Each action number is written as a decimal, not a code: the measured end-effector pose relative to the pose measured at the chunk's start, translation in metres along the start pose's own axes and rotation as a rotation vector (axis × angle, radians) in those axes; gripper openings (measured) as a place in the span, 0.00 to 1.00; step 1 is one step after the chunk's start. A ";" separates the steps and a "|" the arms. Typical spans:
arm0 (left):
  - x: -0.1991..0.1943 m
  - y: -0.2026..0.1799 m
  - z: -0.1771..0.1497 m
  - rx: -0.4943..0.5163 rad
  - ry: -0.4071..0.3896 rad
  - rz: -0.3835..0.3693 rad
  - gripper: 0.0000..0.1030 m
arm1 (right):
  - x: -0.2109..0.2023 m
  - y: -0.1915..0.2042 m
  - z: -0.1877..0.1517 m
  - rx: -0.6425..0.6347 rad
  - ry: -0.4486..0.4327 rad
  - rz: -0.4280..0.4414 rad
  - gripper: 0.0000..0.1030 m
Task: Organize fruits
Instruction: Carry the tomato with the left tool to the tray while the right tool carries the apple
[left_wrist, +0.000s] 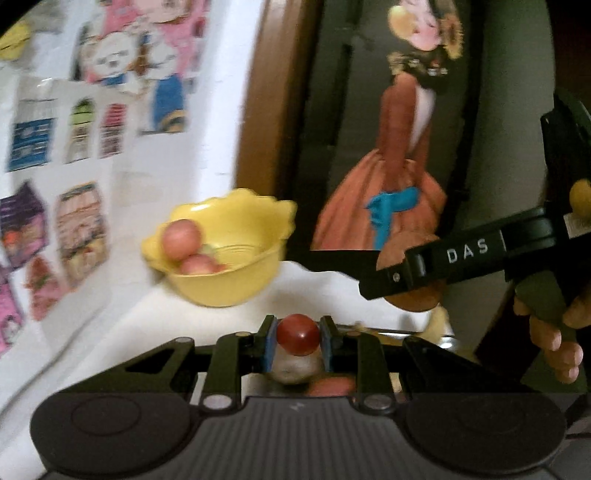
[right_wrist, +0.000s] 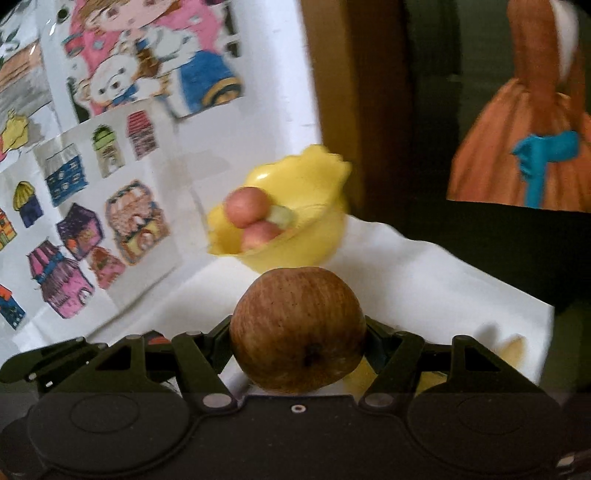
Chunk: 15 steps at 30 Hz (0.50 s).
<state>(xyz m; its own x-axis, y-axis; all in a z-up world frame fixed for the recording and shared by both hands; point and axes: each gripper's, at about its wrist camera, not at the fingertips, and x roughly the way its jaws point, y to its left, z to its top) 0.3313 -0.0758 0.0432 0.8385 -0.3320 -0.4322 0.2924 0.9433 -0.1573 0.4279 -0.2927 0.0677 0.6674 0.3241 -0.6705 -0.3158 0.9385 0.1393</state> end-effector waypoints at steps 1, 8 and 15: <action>0.003 -0.008 -0.001 0.002 -0.001 -0.015 0.27 | -0.006 -0.009 -0.004 0.008 0.000 -0.014 0.68; 0.015 -0.053 -0.017 0.026 0.008 -0.119 0.27 | -0.035 -0.063 -0.038 0.066 0.012 -0.080 0.68; 0.024 -0.081 -0.043 0.047 0.047 -0.176 0.27 | -0.042 -0.095 -0.077 0.111 0.042 -0.088 0.68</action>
<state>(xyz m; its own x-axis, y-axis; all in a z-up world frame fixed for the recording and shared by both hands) 0.3078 -0.1600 0.0071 0.7502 -0.4906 -0.4433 0.4544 0.8696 -0.1932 0.3779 -0.4042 0.0266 0.6598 0.2367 -0.7132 -0.1791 0.9713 0.1567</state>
